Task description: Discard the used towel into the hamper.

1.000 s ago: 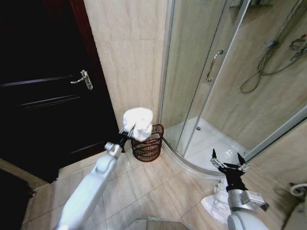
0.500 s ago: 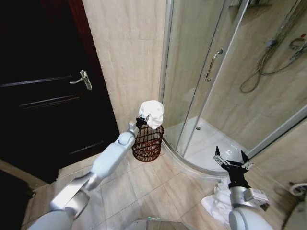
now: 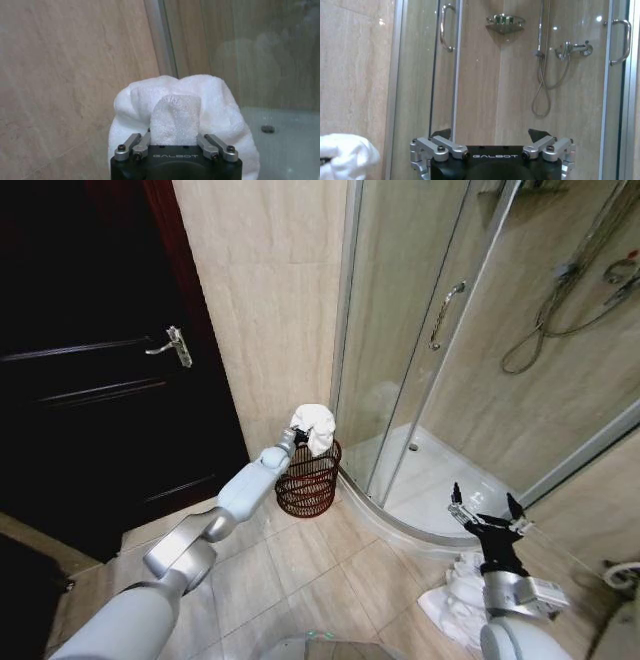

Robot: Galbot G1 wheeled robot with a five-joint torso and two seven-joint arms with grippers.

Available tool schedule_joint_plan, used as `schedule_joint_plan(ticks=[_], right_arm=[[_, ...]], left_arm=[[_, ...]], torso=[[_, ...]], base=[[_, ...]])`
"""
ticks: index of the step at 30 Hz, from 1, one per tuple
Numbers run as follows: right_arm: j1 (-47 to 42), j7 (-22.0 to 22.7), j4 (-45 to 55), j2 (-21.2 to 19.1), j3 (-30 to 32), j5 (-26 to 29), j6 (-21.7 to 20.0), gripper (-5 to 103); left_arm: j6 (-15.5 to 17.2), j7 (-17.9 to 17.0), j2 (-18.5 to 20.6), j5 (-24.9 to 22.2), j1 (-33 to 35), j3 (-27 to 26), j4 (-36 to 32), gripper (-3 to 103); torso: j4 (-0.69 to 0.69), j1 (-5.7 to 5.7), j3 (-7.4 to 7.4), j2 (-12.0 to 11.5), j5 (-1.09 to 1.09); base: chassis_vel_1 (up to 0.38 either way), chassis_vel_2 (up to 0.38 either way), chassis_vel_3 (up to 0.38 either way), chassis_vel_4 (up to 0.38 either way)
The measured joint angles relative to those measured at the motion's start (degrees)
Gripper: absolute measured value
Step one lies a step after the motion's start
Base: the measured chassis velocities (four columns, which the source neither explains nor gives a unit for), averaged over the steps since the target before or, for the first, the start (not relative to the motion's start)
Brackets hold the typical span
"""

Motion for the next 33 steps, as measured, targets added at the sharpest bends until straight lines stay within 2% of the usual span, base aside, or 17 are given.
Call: schedule_joint_plan(ticks=[1, 4, 5, 8, 9, 12, 15, 18, 24, 28, 31, 33], right_arm=[[0.0, 0.0, 0.0, 0.0, 0.0, 0.0, 0.0, 100], [-0.1, 0.2, 0.6, 0.0, 0.4, 0.9, 0.1, 100], [-0.1, 0.2, 0.6, 0.0, 0.4, 0.9, 0.1, 100], [-0.4, 0.3, 1.0, 0.0, 0.6, 1.4, 0.2, 100], [-0.4, 0.3, 1.0, 0.0, 0.6, 1.4, 0.2, 100], [-0.6, 0.3, 0.9, 0.0, 0.7, 1.5, 0.9, 100], [-0.6, 0.4, 0.9, 0.0, 0.7, 1.5, 1.0, 100], [-0.5, 0.5, 0.9, 0.0, 0.7, 1.6, 1.1, 100], [-0.2, 0.9, 0.9, 0.0, 0.5, 1.6, 1.0, 100], [-0.1, 1.4, 1.4, 0.0, 0.3, 1.6, 0.2, 100], [0.6, 1.6, 1.7, 0.0, 0.2, 1.6, -0.8, 100], [0.9, 1.6, 1.7, 0.0, 0.1, 1.6, -0.9, 100]], left_arm=[[0.0, 0.0, 0.0, 0.0, 0.0, 0.0, 0.0, 27], [1.3, -0.4, -0.2, 0.2, -0.4, 0.8, 0.1, 43], [1.3, -0.4, -0.2, 0.2, -0.4, 0.8, 0.1, 43], [2.6, -1.4, -0.6, 1.2, -1.0, 0.6, 0.5, 59], [2.6, -1.4, -0.6, 1.2, -1.0, 0.6, 0.5, 59], [6.0, -3.1, -0.6, 1.9, -1.5, 0.4, 0.1, 76], [7.2, -3.7, -0.5, 2.1, -1.7, 0.4, -0.2, 81], [11.0, -3.9, 0.4, 2.4, -1.7, 0.5, -2.0, 96], [12.6, -3.9, 1.3, 2.1, -0.9, 0.5, -4.0, 100], [13.3, -3.9, 2.9, 0.4, 0.8, -0.1, -7.7, 100], [11.5, -3.9, 5.4, -3.9, 5.1, -2.7, -15.7, 100], [10.3, -4.0, 6.0, -4.4, 6.6, -3.5, -17.7, 100]], torso=[[0.00, 0.00, 0.00, 0.0, 0.00], [0.03, 0.00, 0.00, 0.0, -0.01], [0.03, 0.00, 0.00, 0.0, -0.01], [0.01, 0.00, 0.00, 0.0, -0.01], [0.01, 0.00, 0.00, 0.0, -0.01], [0.03, 0.00, 0.00, 0.0, -0.01], [0.02, 0.00, 0.00, 0.0, -0.01], [0.02, 0.00, 0.00, 0.0, -0.01], [0.02, 0.00, 0.00, 0.0, -0.02], [0.01, 0.00, 0.00, 0.0, -0.02], [0.00, 0.00, 0.00, 0.0, -0.02], [0.02, -0.01, -0.01, 0.0, -0.02]], base=[[0.000, 0.000, 0.000, 0.000], [0.000, 0.000, 0.000, 0.000], [0.000, 0.000, 0.000, 0.000], [0.000, 0.000, 0.000, 0.000], [0.000, 0.000, 0.000, 0.000], [0.000, 0.000, 0.000, 0.000], [0.000, 0.000, 0.000, 0.000], [0.000, 0.000, 0.000, 0.000], [0.000, 0.000, 0.000, 0.000], [0.000, 0.000, 0.000, 0.000], [0.000, 0.000, 0.000, 0.000], [0.000, 0.000, 0.000, 0.000]])
